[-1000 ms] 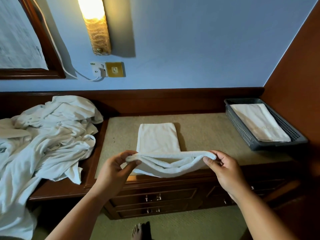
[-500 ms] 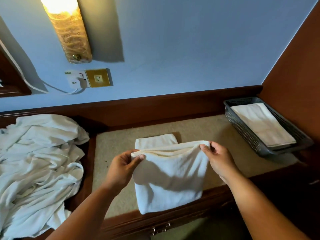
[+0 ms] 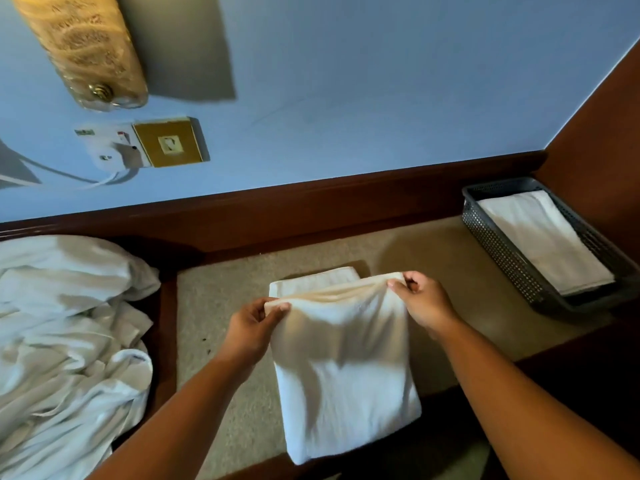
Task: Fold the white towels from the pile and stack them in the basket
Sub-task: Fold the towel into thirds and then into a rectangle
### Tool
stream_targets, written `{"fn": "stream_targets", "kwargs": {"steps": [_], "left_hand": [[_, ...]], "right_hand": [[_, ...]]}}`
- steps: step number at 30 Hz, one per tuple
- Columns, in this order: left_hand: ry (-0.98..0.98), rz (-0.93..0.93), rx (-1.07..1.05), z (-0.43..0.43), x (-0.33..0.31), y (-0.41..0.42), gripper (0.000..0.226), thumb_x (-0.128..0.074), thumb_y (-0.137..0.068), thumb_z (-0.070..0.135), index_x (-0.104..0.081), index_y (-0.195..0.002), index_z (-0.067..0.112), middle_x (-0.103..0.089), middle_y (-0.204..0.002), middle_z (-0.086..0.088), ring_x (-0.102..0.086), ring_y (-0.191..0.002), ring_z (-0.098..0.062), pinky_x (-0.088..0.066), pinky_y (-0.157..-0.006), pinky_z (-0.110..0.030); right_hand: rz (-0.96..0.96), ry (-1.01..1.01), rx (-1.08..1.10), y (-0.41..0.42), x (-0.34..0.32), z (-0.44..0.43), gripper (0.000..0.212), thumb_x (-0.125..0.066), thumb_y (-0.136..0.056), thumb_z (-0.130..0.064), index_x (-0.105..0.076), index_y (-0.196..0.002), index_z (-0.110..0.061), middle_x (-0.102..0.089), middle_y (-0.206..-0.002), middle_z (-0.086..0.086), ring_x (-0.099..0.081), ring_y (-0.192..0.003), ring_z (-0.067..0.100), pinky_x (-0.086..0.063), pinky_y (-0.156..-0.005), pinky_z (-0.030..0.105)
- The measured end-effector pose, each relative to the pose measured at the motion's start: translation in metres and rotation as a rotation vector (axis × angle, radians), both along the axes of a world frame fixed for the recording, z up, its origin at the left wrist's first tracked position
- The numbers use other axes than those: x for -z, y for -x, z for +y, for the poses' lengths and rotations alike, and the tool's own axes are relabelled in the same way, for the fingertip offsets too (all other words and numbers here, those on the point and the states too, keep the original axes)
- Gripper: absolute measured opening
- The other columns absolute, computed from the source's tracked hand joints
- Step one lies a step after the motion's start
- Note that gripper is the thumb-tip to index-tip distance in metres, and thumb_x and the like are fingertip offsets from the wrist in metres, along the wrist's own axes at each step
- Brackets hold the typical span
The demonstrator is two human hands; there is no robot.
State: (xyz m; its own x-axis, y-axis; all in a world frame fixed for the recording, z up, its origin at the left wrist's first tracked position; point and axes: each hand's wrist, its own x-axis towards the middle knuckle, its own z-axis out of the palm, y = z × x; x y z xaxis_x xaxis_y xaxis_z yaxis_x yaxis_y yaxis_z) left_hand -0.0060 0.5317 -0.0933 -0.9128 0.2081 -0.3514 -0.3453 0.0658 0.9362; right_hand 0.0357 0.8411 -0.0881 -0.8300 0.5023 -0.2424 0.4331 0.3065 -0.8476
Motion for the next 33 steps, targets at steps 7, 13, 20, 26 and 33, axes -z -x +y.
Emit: {"fn": "stream_targets", "kwargs": {"steps": [7, 13, 20, 26, 33], "left_hand": [[0.213, -0.041, -0.084, 0.007, 0.048, 0.066, 0.017, -0.073, -0.092, 0.027, -0.067, -0.095, 0.011, -0.072, -0.089, -0.012, -0.067, -0.076, -0.025, -0.052, -0.061, -0.033], [0.254, -0.142, -0.153, 0.022, 0.087, 0.099, 0.019, -0.074, -0.092, 0.024, -0.061, -0.090, 0.009, -0.068, -0.085, -0.012, -0.062, -0.073, -0.025, -0.050, -0.061, -0.032], [0.381, -0.193, -0.153, 0.033, 0.123, 0.137, 0.020, -0.072, -0.092, 0.025, -0.063, -0.093, 0.008, -0.065, -0.083, -0.011, -0.061, -0.076, -0.029, -0.052, -0.069, -0.041], [0.685, -0.103, -0.145, 0.036, 0.144, 0.163, 0.021, -0.071, -0.091, 0.033, -0.059, -0.087, 0.016, -0.064, -0.081, -0.007, -0.064, -0.080, -0.032, -0.048, -0.066, -0.035], [0.462, -0.350, -0.040, 0.042, 0.147, 0.155, 0.063, -0.093, -0.063, 0.047, -0.064, -0.107, 0.012, -0.072, -0.099, -0.004, -0.070, -0.091, -0.024, -0.060, -0.070, -0.035]], "right_hand": [[-0.158, -0.087, -0.023, 0.065, 0.026, -0.001, 0.025, -0.072, -0.090, -0.033, -0.069, -0.107, -0.014, -0.072, -0.099, 0.004, -0.067, -0.094, 0.023, -0.055, -0.085, 0.040], [-0.321, -0.138, -0.076, 0.107, 0.059, 0.006, 0.027, -0.065, -0.096, -0.031, -0.066, -0.108, -0.007, -0.063, -0.095, 0.004, -0.060, -0.091, 0.023, -0.039, -0.074, 0.026], [-0.450, -0.209, -0.077, 0.156, 0.107, 0.010, 0.038, -0.059, -0.100, -0.032, -0.061, -0.124, -0.002, -0.064, -0.126, 0.017, -0.059, -0.117, 0.033, -0.043, -0.087, 0.030], [-0.468, -0.314, -0.020, 0.180, 0.144, 0.009, 0.035, -0.064, -0.095, -0.040, -0.067, -0.113, -0.011, -0.070, -0.116, 0.014, -0.066, -0.106, 0.034, -0.052, -0.088, 0.036], [-0.438, 0.023, 0.128, 0.166, 0.143, -0.004, 0.048, -0.072, -0.087, -0.044, -0.064, -0.119, -0.009, -0.068, -0.112, 0.005, -0.065, -0.104, 0.027, -0.050, -0.087, 0.033]]}}
